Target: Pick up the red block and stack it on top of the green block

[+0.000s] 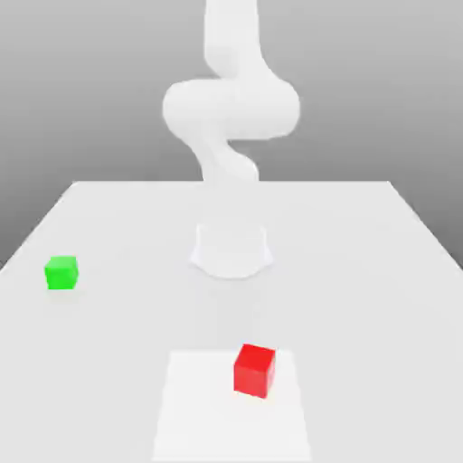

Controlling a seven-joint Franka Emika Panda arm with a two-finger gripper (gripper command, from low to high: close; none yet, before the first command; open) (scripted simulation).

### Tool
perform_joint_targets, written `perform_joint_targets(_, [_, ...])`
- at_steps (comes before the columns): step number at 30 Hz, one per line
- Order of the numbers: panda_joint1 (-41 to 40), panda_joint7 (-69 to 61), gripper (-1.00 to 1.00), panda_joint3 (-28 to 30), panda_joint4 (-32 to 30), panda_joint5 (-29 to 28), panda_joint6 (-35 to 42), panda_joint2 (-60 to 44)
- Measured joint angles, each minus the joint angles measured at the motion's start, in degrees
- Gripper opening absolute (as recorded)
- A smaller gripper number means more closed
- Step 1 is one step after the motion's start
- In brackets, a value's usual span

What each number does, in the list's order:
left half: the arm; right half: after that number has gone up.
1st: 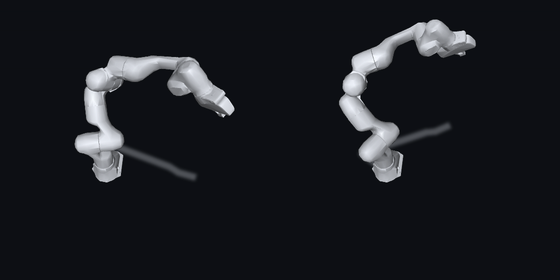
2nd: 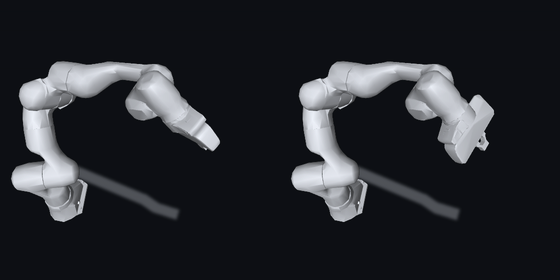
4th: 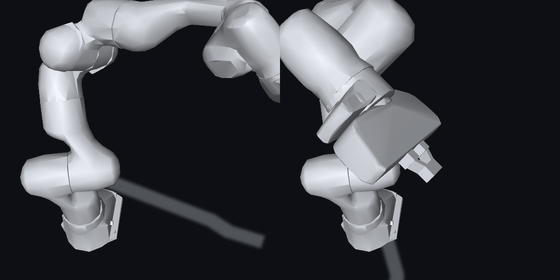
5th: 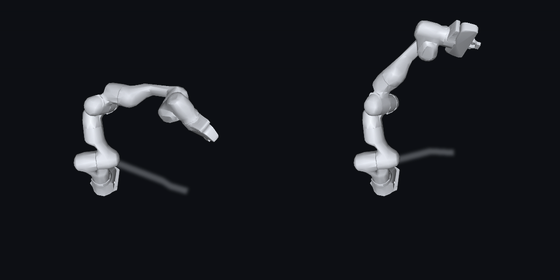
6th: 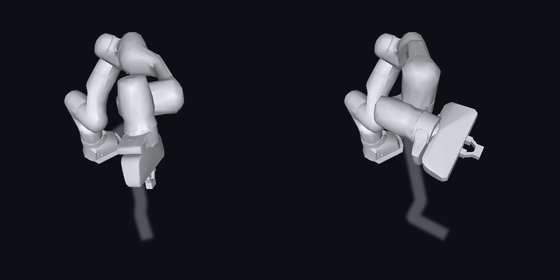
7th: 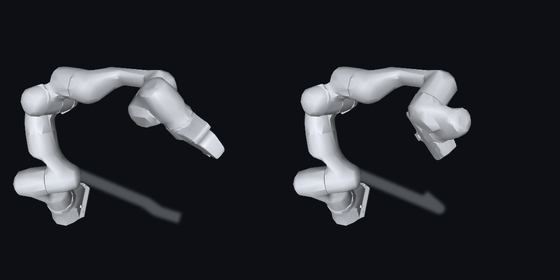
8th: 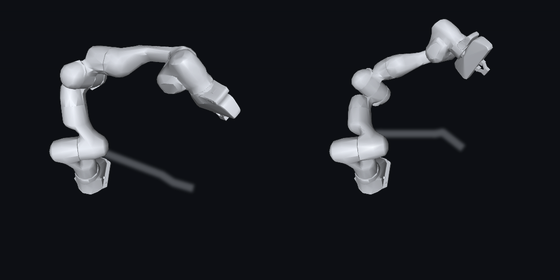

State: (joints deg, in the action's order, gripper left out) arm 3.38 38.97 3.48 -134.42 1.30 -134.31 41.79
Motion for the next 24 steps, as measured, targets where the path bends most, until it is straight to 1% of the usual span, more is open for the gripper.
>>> perform_joint_targets(4, [5.4,-11.3,0.00,5.1,-4.4,2.1,-4.1,-6.9])
perform_joint_targets(8, [10.1,-22.2,0.00,8.9,-8.5,4.1,-8.1,-13.9])
perform_joint_targets(12, [14.1,-32.7,0.00,11.6,-12.7,5.7,-12.1,-20.8])
perform_joint_targets(16, [17.2,-42.7,0.00,13.2,-16.9,6.6,-16.1,-27.5])
perform_joint_targets(20, [18.9,-51.4,0.00,13.6,-21.1,5.6,-20.2,-33.6])
perform_joint_targets(22, [19.1,-54.8,0.00,13.5,-23.2,3.9,-22.3,-36.4])
perform_joint_targets(24, [19.0,-57.2,0.00,13.5,-25.4,0.8,-24.4,-38.9])
